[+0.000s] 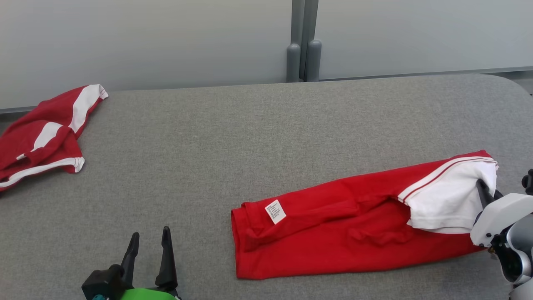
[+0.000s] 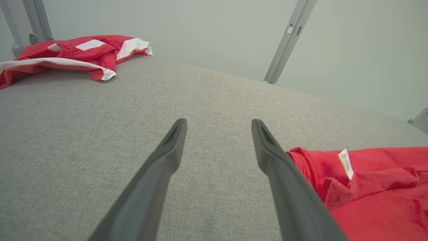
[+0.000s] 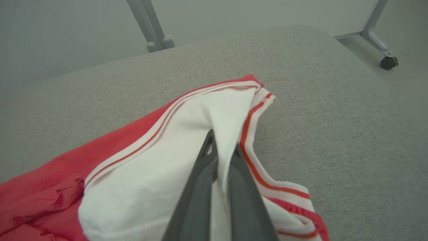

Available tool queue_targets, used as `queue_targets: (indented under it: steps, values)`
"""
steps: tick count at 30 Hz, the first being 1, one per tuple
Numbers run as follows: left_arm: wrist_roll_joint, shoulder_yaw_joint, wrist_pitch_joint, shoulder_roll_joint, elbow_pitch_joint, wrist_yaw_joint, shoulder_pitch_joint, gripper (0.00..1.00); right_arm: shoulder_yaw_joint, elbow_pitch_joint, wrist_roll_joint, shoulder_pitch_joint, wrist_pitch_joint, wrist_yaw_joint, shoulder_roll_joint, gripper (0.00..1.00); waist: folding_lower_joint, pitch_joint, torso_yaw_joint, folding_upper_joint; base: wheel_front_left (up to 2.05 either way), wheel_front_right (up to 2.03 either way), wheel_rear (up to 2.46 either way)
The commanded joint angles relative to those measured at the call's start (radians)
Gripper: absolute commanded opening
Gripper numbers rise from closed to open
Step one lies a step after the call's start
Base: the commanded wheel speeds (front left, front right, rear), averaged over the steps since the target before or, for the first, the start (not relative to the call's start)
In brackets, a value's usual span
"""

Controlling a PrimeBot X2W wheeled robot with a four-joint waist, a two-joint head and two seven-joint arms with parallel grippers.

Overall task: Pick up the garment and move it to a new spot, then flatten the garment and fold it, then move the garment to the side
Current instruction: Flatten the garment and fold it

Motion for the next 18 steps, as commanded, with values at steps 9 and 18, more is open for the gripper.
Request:
queue_targets:
  steps: [9,18]
  values:
    - [0.009,-0.005,-0.003,0.001,0.014,-0.011,-0.019,1.0,0.081,-0.18,0.033,0.069,0.023,-0.001,0.053,0.0,0.0,-0.019,0.01,0.0048,0.0,0.0,0.0]
    - [0.006,-0.008,-0.003,0.009,0.01,-0.014,-0.018,1.0,0.234,-0.339,0.042,0.119,0.046,-0.001,0.1,0.0,0.0,-0.029,0.051,0.0048,0.0,0.0,0.0]
